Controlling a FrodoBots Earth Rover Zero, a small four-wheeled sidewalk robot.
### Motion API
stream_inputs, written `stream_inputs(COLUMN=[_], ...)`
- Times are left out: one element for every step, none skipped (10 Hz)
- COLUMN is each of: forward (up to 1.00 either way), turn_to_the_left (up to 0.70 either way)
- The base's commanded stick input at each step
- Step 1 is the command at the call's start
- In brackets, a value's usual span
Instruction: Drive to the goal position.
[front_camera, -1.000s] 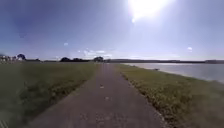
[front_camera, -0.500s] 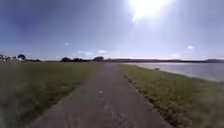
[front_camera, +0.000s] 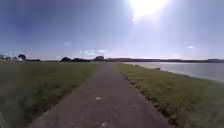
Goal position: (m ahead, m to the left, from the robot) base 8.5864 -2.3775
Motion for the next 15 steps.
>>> stream_inputs(forward=[0.70,0.70,0.70,0.70,0.70,0.70,0.70,0.70,0.70,0.70,0.70,0.70,0.70,0.70,0.70], turn_to_the_left=[0.00,0.00,0.00,0.00,0.00,0.00,0.00,0.00,0.00,0.00,0.00,0.00,0.00,0.00,0.00])
